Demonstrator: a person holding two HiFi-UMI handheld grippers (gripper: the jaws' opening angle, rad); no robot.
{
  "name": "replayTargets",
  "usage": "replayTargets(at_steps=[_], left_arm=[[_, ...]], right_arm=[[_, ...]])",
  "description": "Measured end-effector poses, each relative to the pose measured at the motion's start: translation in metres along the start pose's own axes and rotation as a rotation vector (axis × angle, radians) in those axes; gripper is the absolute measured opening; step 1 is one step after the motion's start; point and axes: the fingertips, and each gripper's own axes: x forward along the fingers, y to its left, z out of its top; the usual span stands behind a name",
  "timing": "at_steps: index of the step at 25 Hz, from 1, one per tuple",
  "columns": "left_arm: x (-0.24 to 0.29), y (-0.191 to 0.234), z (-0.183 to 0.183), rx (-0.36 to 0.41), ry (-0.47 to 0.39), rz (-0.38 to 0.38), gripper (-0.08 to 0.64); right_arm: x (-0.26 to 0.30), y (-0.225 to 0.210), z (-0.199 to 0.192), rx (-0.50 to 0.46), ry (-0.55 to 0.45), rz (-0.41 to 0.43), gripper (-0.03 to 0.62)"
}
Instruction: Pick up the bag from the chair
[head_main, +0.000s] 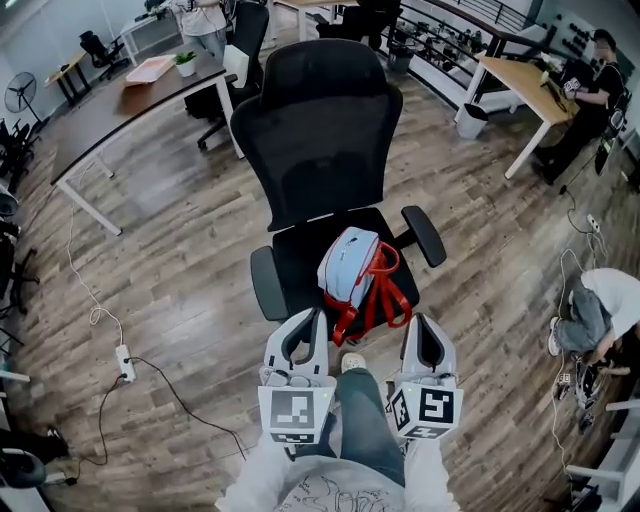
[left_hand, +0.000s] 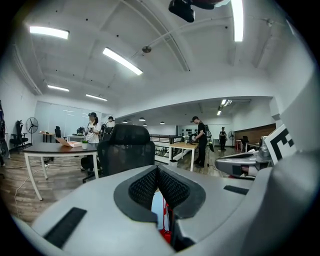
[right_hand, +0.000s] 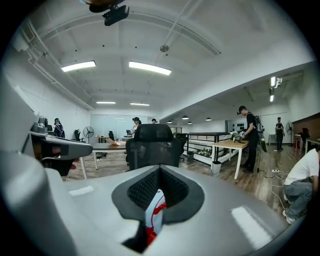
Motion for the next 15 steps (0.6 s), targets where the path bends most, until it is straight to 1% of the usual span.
replayTargets(at_steps=[8,12,15], left_arm=[[0.078,0.0,-0.021,-0.02,0.074,0.028,0.005],[0.12,-0.003,-0.039,-0.013,0.121,0.022,0.005],[0.144,-0.01,-0.054,-0.007,0.164,0.013,0.006]], right_arm=[[0.087,-0.031,-0.024,-0.024,0.088,0.084,0.011],[0.129,-0.048,-0.039,-0.032,0.127,0.123,0.011],[0.151,-0.062,-0.055,-0.048,0.168,0.149,0.011]])
